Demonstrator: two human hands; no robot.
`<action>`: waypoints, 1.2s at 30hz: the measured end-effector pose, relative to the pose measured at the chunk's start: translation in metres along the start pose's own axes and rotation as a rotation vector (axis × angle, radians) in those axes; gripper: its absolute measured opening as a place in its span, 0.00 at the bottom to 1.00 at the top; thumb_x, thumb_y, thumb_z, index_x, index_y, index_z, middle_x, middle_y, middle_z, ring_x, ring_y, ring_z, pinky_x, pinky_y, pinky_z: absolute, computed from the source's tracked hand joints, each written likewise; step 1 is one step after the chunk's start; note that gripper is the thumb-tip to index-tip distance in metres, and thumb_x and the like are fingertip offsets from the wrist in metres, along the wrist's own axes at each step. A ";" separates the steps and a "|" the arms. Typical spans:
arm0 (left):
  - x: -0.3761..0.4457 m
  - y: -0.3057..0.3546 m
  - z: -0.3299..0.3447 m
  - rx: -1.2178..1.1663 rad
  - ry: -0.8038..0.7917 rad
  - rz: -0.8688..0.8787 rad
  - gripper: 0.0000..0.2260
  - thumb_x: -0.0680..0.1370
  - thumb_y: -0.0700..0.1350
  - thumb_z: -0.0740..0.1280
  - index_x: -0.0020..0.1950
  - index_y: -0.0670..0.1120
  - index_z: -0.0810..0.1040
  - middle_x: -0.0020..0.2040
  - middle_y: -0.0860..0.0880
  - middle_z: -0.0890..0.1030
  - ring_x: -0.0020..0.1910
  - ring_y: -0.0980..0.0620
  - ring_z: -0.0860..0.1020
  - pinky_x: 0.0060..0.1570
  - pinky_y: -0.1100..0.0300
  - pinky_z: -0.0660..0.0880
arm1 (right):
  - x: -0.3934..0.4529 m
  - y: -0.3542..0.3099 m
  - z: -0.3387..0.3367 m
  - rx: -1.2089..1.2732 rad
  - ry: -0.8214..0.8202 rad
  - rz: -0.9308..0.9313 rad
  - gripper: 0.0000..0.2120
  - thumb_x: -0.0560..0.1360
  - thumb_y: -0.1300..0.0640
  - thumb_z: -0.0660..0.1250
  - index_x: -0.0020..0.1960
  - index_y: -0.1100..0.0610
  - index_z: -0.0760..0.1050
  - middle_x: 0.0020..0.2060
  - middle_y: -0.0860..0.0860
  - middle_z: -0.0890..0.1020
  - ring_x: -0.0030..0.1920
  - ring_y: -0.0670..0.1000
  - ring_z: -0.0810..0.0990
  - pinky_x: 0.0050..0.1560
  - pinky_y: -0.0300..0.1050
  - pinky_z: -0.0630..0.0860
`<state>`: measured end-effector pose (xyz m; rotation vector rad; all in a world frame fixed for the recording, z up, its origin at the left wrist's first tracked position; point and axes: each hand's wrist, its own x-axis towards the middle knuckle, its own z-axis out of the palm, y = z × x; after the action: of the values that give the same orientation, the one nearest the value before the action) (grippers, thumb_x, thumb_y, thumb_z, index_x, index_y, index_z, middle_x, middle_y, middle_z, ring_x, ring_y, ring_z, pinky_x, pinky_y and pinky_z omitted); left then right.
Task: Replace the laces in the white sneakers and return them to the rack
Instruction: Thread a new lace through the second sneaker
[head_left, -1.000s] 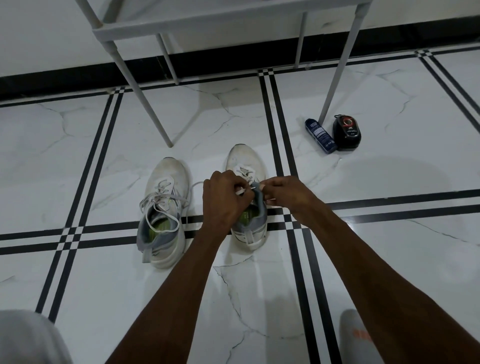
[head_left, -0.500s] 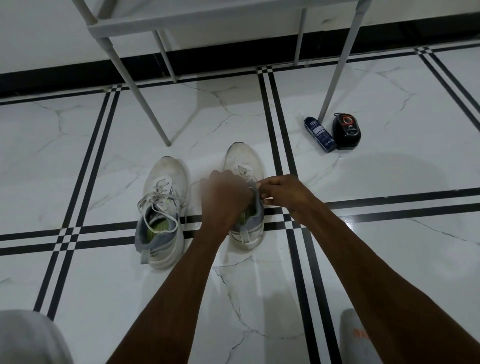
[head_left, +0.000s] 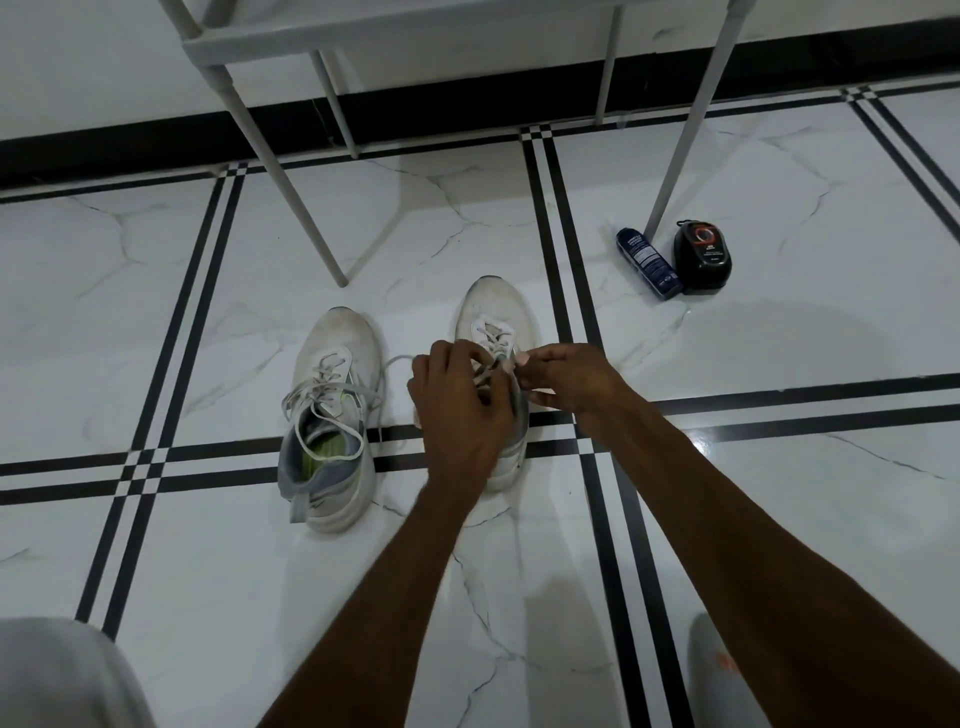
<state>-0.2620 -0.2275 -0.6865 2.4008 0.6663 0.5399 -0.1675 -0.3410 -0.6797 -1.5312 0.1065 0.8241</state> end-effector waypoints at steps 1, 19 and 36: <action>-0.009 0.004 0.001 0.012 -0.011 -0.008 0.08 0.78 0.52 0.68 0.43 0.49 0.76 0.42 0.52 0.76 0.45 0.52 0.70 0.47 0.55 0.63 | -0.001 -0.002 0.002 0.001 0.002 0.009 0.09 0.76 0.59 0.72 0.51 0.65 0.82 0.45 0.60 0.85 0.44 0.52 0.83 0.42 0.39 0.83; -0.013 -0.008 0.005 -0.091 -0.095 0.022 0.16 0.79 0.51 0.67 0.32 0.51 0.71 0.26 0.57 0.69 0.29 0.54 0.71 0.37 0.54 0.72 | -0.003 -0.010 0.014 -0.431 0.106 -0.188 0.11 0.79 0.62 0.65 0.39 0.57 0.79 0.38 0.55 0.84 0.42 0.56 0.86 0.51 0.54 0.83; -0.012 -0.008 0.007 -0.118 -0.080 0.042 0.18 0.79 0.49 0.66 0.30 0.49 0.70 0.24 0.55 0.68 0.27 0.53 0.69 0.37 0.49 0.74 | 0.002 0.008 0.003 -0.857 0.190 -0.462 0.07 0.76 0.62 0.68 0.45 0.61 0.85 0.43 0.56 0.86 0.43 0.51 0.83 0.41 0.28 0.68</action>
<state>-0.2703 -0.2312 -0.6995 2.3172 0.5364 0.4843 -0.1712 -0.3388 -0.6872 -2.3119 -0.5090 0.3429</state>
